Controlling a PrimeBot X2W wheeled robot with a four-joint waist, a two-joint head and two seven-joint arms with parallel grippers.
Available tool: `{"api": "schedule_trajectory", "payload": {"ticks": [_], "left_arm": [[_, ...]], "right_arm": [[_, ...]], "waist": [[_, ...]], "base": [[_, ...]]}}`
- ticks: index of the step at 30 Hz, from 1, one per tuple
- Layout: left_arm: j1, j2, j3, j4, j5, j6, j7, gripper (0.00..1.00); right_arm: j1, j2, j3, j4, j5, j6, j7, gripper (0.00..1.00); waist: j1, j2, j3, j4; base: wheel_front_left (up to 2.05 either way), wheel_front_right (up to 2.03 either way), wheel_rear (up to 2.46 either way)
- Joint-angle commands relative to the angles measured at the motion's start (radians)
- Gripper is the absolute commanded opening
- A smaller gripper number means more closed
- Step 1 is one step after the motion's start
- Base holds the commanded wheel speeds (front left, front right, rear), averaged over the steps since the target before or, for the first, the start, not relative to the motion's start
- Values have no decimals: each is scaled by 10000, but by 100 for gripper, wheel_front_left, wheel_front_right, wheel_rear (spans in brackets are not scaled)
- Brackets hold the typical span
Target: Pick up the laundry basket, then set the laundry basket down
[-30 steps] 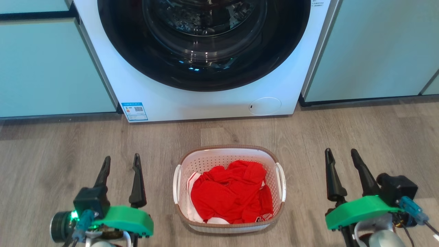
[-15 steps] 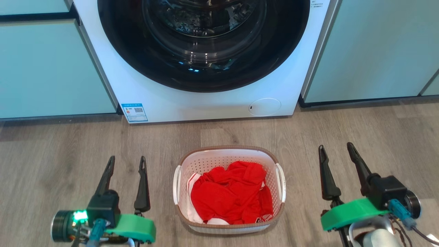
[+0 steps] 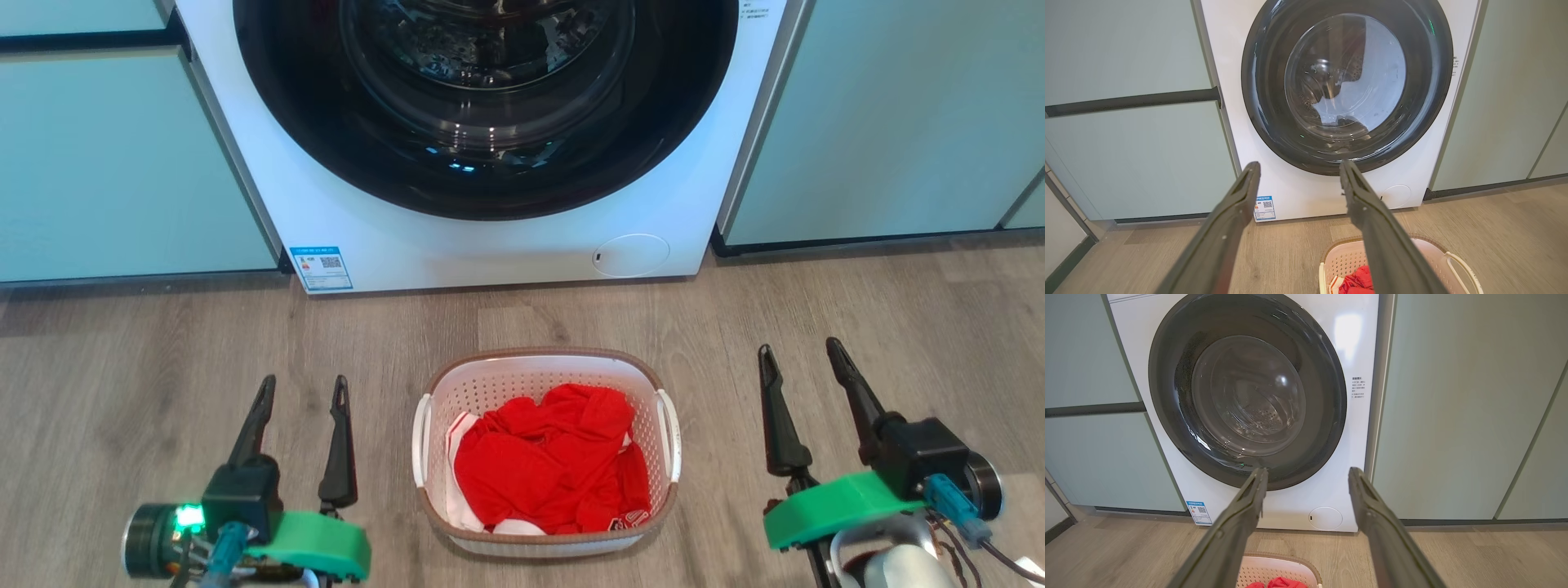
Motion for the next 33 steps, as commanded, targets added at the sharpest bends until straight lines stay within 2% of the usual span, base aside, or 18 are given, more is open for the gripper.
{"api": "schedule_trajectory", "payload": {"ticks": [1, 33], "left_arm": [[-345, -64, 429, -254, 135, -42, -95, 100], [-353, -388, 720, -124, 426, -392, -95, 100]], "right_arm": [[-139, -120, 246, -347, -55, 25, -105, 100], [-184, -120, 196, -273, 19, 25, -105, 100]], "waist": [[0, 0, 7, 1], [0, 0, 111, 24]], "base": [[0, 0, 0], [0, 0, 0]]}}
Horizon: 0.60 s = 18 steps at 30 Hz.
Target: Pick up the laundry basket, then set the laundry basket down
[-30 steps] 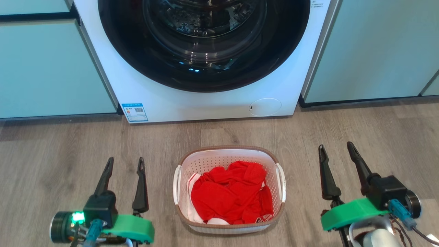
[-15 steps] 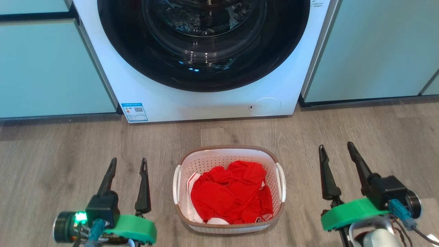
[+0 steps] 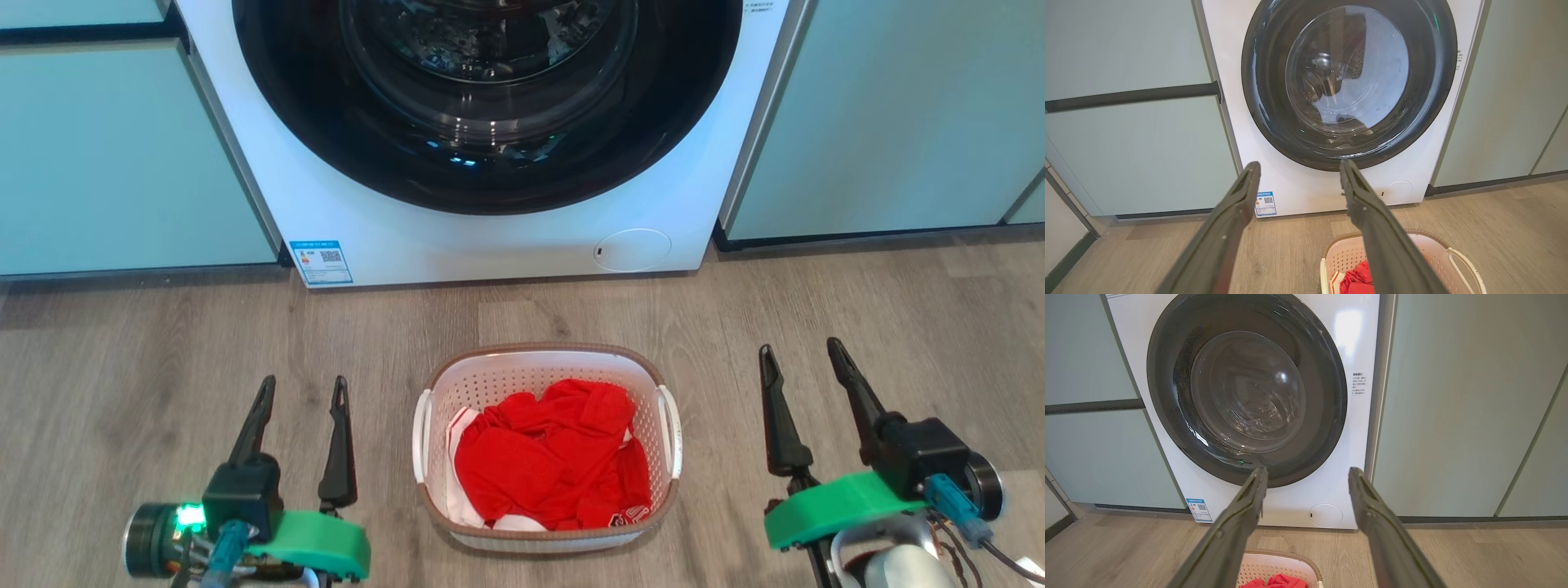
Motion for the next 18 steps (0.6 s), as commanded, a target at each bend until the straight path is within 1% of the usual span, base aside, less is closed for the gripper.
{"api": "schedule_trajectory", "payload": {"ticks": [1, 7, 11, 16, 17, 18], "left_arm": [[-350, -76, 333, -305, 85, -5, -95, 100], [-357, -106, 359, -326, 113, -29, -95, 100], [-519, -127, 357, -301, 122, -75, -95, 100], [-1057, -154, 345, -120, 153, -180, -95, 100], [-1057, -154, 345, -120, 153, -180, -95, 100], [-1325, -166, 356, 15, 127, -224, -95, 100]], "right_arm": [[-181, -120, 213, -295, 19, 25, -105, 100], [-199, -120, 211, -288, -7, 25, -105, 100], [-341, -120, 202, -276, -80, 25, -105, 100], [-978, -120, 153, -195, -91, 25, -105, 100], [-978, -120, 153, -195, -91, 25, -105, 100], [-1273, -120, 107, -121, -59, 25, -105, 100]], "waist": [[0, 0, 10, 1], [0, 0, 102, 2], [0, 0, 350, 37], [0, 0, 1083, 109], [0, 0, 1083, 109], [0, 0, 1443, 148]], "base": [[0, 0, 0], [0, 0, 0], [0, 0, 0], [0, 0, 0], [0, 0, 0], [0, 0, 0]]}}
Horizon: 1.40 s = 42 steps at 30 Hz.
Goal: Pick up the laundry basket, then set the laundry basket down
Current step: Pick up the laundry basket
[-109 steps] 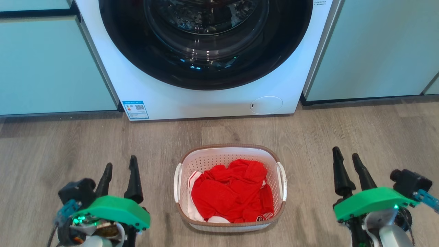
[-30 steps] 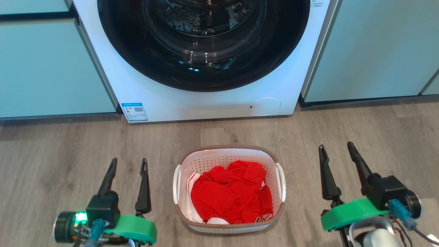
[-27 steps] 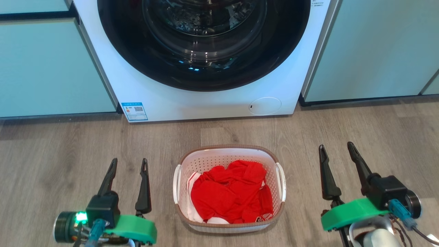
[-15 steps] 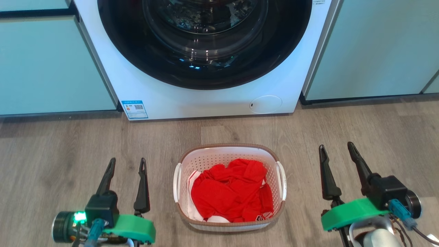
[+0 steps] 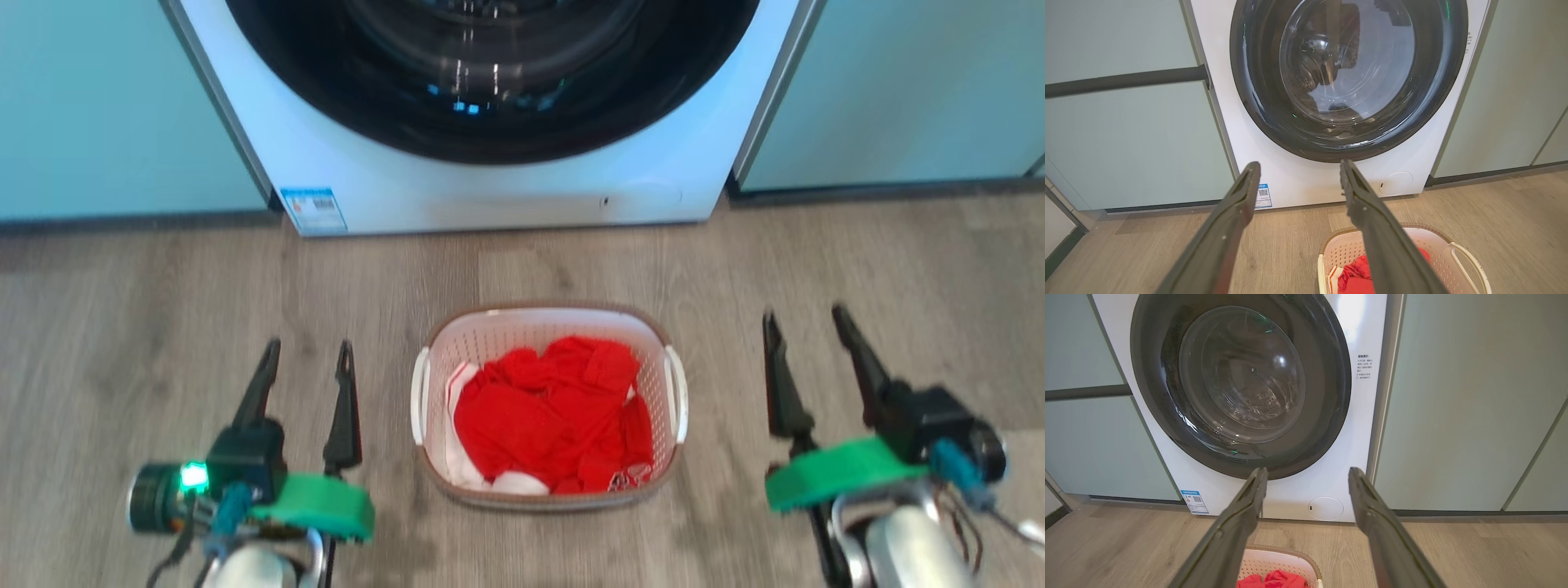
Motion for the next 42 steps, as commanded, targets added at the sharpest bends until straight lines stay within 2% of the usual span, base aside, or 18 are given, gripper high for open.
{"api": "schedule_trajectory", "payload": {"ticks": [1, 23, 33, 42], "left_arm": [[-521, -3, 321, -274, 37, -35, -95, 100], [-4662, -116, 392, 3175, -590, -567, -95, 100], [-5974, -120, -367, 4830, -1364, -539, -95, 100], [-6586, -121, -1168, 6139, -2041, -611, -95, 100]], "right_arm": [[-528, -118, 184, -307, -19, 25, -105, 100], [-4189, -118, -675, 2507, -204, 25, -105, 100], [-5117, -118, -594, 4012, -170, 25, -105, 100], [-5653, -118, -531, 5723, -48, 25, -105, 100]], "waist": [[-1, -1, 355, 57], [-1, -1, 5156, 199], [-1, -1, 6485, 345], [-1, -1, 6916, 456]], "base": [[0, 0, 0], [0, 0, 0], [0, 0, 0], [0, 0, 0]]}}
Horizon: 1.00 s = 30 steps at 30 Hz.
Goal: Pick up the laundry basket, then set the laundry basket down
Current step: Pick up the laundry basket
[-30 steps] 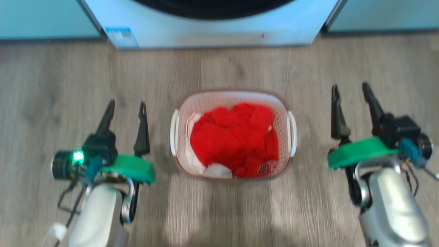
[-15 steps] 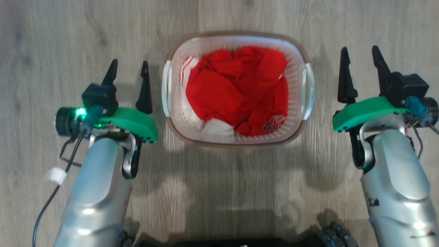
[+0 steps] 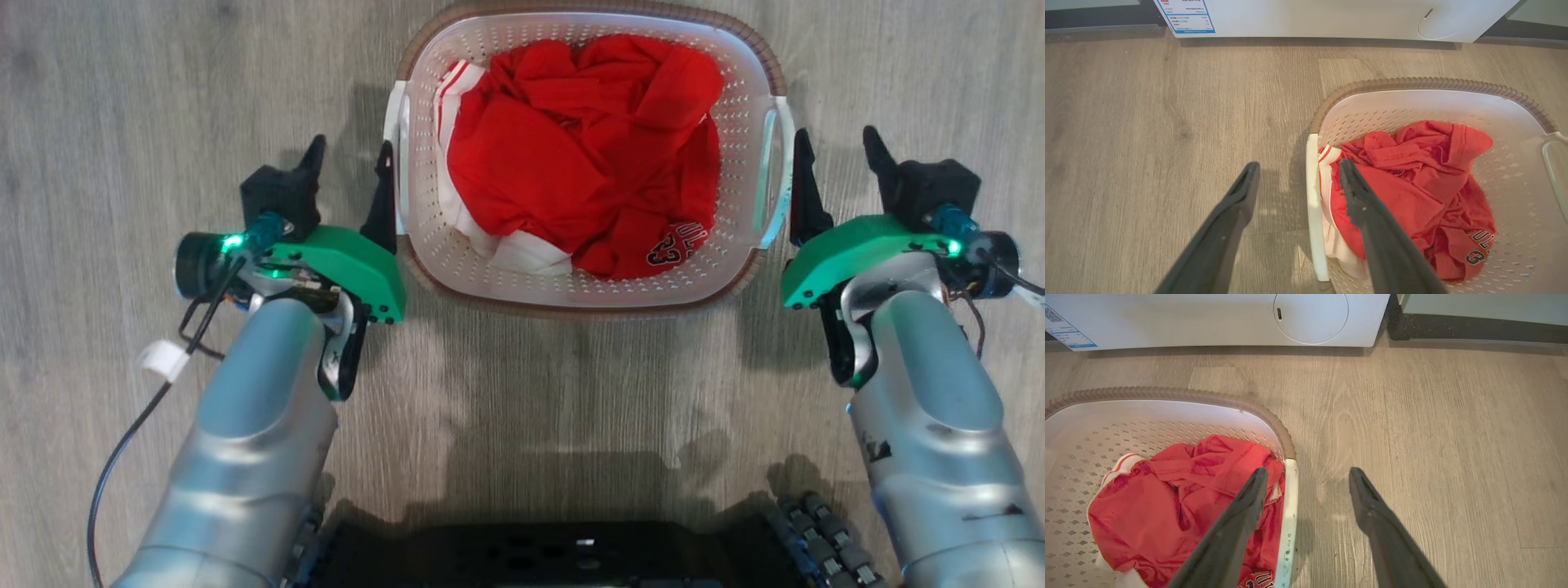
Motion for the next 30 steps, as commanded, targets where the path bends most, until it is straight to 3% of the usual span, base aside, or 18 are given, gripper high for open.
{"api": "schedule_trajectory", "payload": {"ticks": [1, 17, 30], "left_arm": [[-8, 203, 35, 6, -115, -46, -51, 100], [-1009, 203, -1094, 1458, -586, -128, -51, 100], [-1697, 203, -1461, 1918, -1001, -20, -51, 100]], "right_arm": [[103, 32, 241, 3, 68, 25, -78, 100], [-454, 32, 340, 806, 161, 25, -78, 100], [-953, 32, 408, 1225, 182, 25, -78, 100]], "waist": [[0, 0, 70, 27], [0, 0, 776, 48], [0, 0, 1362, 119]], "base": [[0, 0, 0], [0, 0, 0], [0, 0, 0]]}}
